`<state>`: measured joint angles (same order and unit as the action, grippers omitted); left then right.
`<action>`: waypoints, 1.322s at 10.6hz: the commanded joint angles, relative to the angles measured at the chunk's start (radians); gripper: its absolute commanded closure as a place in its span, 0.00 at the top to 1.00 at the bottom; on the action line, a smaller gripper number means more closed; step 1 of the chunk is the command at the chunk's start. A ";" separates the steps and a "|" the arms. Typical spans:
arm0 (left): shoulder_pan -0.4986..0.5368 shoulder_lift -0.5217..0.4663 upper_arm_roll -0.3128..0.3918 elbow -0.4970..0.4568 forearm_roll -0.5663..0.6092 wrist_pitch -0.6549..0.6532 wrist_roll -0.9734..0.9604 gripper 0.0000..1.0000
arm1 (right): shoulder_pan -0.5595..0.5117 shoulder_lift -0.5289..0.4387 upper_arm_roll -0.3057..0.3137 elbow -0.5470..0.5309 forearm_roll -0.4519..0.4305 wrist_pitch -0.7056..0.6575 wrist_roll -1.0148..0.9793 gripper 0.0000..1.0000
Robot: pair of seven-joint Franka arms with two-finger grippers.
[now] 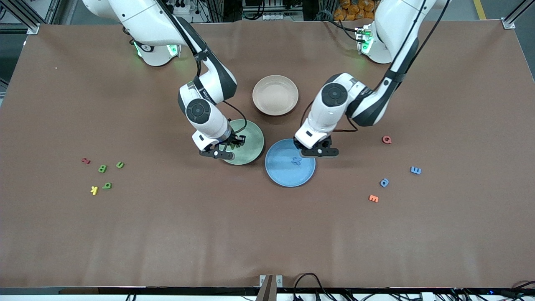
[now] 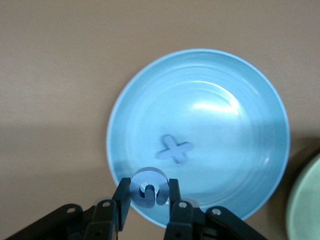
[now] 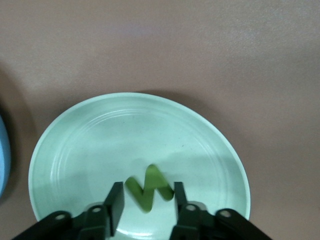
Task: Sort letters by color into matching plates
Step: 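Release the N and c onto the green and blue plates with both grippers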
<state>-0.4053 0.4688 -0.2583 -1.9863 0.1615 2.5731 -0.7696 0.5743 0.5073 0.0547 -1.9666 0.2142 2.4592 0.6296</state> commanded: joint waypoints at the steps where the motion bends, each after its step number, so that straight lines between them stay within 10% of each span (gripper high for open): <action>1: -0.061 0.071 0.010 0.098 0.026 -0.016 -0.111 0.00 | 0.006 -0.003 -0.010 0.028 -0.024 -0.014 0.022 1.00; 4: -0.096 0.134 0.024 0.171 0.026 -0.016 -0.169 0.00 | -0.063 -0.024 -0.012 0.023 -0.051 -0.028 -0.043 1.00; 6: -0.102 0.142 0.030 0.187 0.026 -0.016 -0.185 1.00 | -0.141 -0.033 -0.012 0.023 -0.088 -0.042 -0.141 1.00; 14: 0.057 0.107 0.080 0.162 0.170 -0.065 0.049 1.00 | -0.474 -0.055 -0.018 0.006 -0.179 -0.060 -0.484 1.00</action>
<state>-0.4232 0.6004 -0.1709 -1.8235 0.3021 2.5336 -0.8428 0.1949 0.4743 0.0240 -1.9361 0.0617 2.4083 0.2111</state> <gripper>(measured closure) 0.000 0.000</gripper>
